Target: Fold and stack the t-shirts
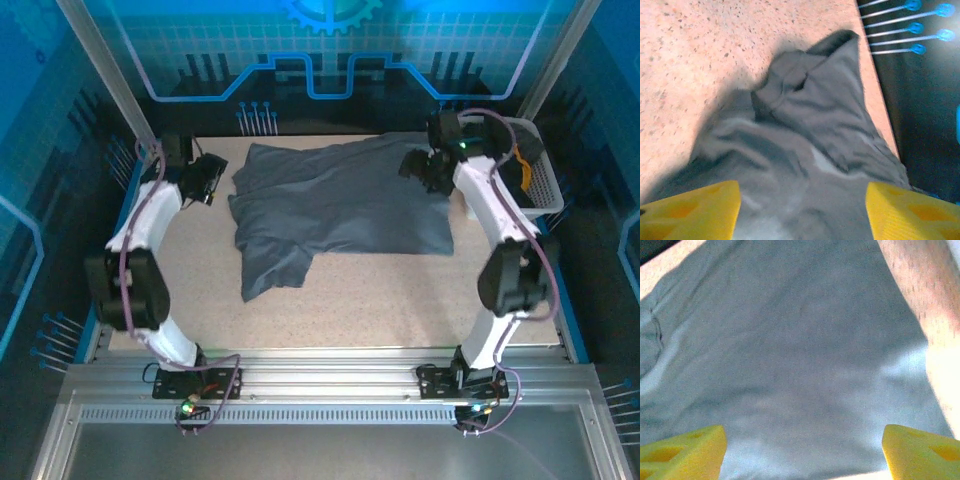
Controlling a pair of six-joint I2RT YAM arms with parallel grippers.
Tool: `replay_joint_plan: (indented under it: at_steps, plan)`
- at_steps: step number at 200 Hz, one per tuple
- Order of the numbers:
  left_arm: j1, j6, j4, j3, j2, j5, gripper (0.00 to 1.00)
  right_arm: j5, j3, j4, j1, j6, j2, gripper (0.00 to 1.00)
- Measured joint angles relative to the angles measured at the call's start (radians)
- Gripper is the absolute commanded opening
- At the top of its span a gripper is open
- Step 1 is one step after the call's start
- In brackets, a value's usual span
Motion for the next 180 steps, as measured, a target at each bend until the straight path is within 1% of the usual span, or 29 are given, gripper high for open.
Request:
replay_joint_plan:
  at_steps: [12, 20, 34, 54, 79, 97, 109, 125, 133, 141, 155, 163, 169, 180]
  plan:
    - [-0.009, -0.003, 0.028, -0.110, -0.096, 0.018, 0.59, -0.007, -0.133, 0.028, 0.008, 0.012, -0.089, 0.76]
    - [-0.022, -0.001, 0.036, -0.168, -0.125, 0.026, 0.58, -0.014, -0.206, 0.041, 0.008, 0.023, -0.127, 0.76]
    - [-0.057, 0.000, 0.035, -0.255, -0.128, 0.037, 0.55, -0.019, -0.332, 0.052, 0.006, 0.038, -0.164, 0.75]
    - [-0.114, -0.005, 0.008, -0.373, -0.117, 0.055, 0.53, -0.023, -0.458, 0.048, 0.001, 0.044, -0.168, 0.74]
    - [-0.161, -0.033, -0.023, -0.487, -0.118, 0.085, 0.53, -0.026, -0.520, 0.034, -0.039, 0.034, -0.168, 0.72]
    - [-0.180, -0.052, -0.032, -0.525, -0.122, 0.097, 0.53, -0.025, -0.519, 0.036, -0.079, 0.016, -0.168, 0.70]
    - [-0.194, -0.059, -0.032, -0.531, -0.122, 0.104, 0.51, -0.025, -0.512, 0.034, -0.093, 0.001, -0.159, 0.70]
    - [-0.209, -0.061, -0.023, -0.531, -0.121, 0.108, 0.43, -0.022, -0.489, 0.036, -0.098, -0.019, -0.124, 0.67]
    - [-0.216, -0.062, -0.016, -0.530, -0.113, 0.108, 0.37, -0.023, -0.473, 0.039, -0.098, -0.029, -0.098, 0.66]
    - [-0.222, -0.056, -0.011, -0.526, -0.098, 0.108, 0.29, -0.024, -0.460, 0.040, -0.098, -0.036, -0.073, 0.65]
    - [-0.232, -0.056, 0.001, -0.520, -0.057, 0.108, 0.10, -0.024, -0.432, 0.046, -0.097, -0.044, -0.020, 0.63]
    - [-0.235, -0.056, 0.007, -0.519, -0.032, 0.108, 0.03, -0.024, -0.414, 0.047, -0.097, -0.047, 0.010, 0.62]
    - [-0.237, -0.059, 0.010, -0.523, -0.019, 0.108, 0.00, -0.025, -0.400, 0.047, -0.097, -0.049, 0.032, 0.61]
    - [-0.237, -0.076, 0.028, -0.537, -0.015, 0.119, 0.00, -0.025, -0.372, 0.044, -0.096, -0.055, 0.073, 0.60]
